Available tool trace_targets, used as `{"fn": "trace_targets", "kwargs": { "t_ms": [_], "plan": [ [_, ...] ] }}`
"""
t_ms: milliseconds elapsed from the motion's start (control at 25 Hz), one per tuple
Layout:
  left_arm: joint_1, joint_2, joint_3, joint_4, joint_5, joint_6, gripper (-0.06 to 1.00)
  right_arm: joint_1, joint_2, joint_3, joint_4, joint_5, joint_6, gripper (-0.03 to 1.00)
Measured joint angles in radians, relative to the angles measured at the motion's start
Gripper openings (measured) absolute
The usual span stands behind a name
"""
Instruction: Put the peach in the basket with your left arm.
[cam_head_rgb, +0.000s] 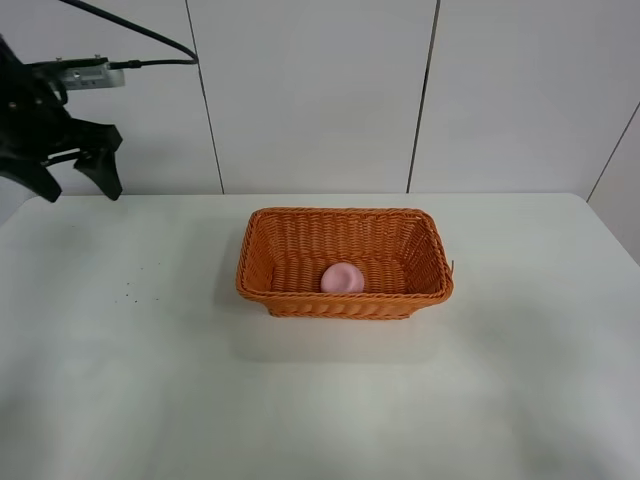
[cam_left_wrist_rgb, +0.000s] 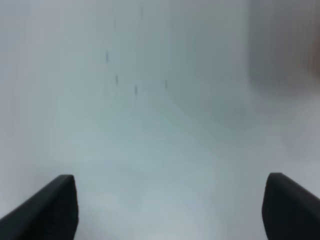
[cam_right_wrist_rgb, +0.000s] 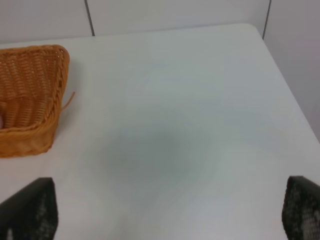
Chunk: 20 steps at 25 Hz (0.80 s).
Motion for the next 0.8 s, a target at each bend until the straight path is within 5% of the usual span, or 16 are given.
{"fn": "trace_targets", "kwargs": {
  "t_ms": [480,800],
  "plan": [
    [0.0,-0.601,0.703,0.003,-0.011,0.015,0.85,0.0,0.0,0.0,0.0,0.0,0.0,0.69],
    [0.0,-0.978,1.004,0.004,-0.102,0.017,0.85,0.0,0.0,0.0,0.0,0.0,0.0,0.69]
  ]
}}
